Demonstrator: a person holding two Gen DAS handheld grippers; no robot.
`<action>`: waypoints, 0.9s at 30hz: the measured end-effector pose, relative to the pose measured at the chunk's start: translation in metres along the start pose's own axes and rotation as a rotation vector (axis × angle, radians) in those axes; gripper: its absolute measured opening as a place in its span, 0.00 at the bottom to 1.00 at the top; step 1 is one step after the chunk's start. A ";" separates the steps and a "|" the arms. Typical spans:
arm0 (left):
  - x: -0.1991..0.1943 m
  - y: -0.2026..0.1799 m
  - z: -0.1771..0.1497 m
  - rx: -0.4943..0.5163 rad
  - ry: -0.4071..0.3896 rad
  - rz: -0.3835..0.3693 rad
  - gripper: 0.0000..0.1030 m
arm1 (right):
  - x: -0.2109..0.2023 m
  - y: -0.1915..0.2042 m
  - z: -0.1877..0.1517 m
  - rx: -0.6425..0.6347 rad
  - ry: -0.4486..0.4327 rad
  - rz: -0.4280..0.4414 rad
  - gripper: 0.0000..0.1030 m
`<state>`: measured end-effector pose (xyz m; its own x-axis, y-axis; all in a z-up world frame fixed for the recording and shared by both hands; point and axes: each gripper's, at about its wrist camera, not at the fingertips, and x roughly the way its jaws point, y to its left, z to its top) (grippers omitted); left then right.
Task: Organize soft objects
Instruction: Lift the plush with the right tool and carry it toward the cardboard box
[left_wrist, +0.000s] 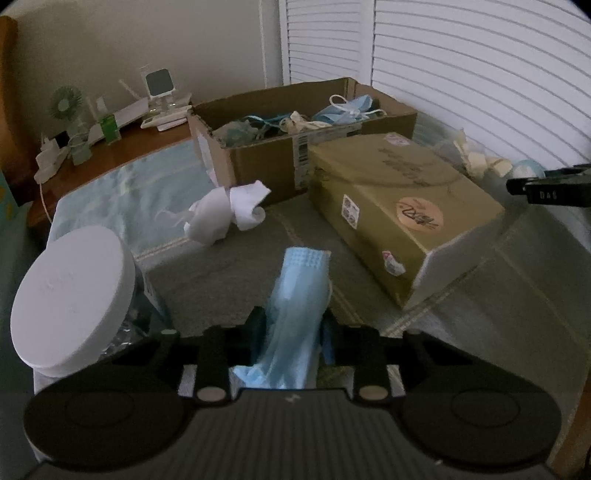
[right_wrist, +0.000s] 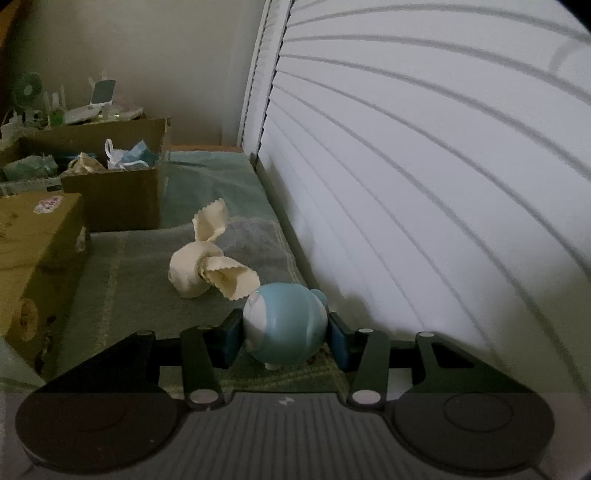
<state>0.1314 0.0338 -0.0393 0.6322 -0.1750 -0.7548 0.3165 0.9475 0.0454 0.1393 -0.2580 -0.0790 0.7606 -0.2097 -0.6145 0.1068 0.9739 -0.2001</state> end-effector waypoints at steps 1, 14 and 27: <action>-0.002 0.000 0.000 0.002 0.001 -0.005 0.27 | -0.003 -0.001 0.000 0.001 -0.002 0.002 0.51; -0.041 -0.003 -0.001 0.007 -0.039 -0.067 0.26 | -0.052 -0.003 0.005 -0.005 -0.046 0.090 0.51; -0.065 -0.004 -0.007 0.011 -0.071 -0.081 0.26 | -0.082 0.015 0.035 -0.025 -0.107 0.277 0.51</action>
<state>0.0845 0.0432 0.0049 0.6524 -0.2699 -0.7082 0.3762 0.9265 -0.0066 0.1007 -0.2233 -0.0046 0.8219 0.0758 -0.5645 -0.1293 0.9901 -0.0553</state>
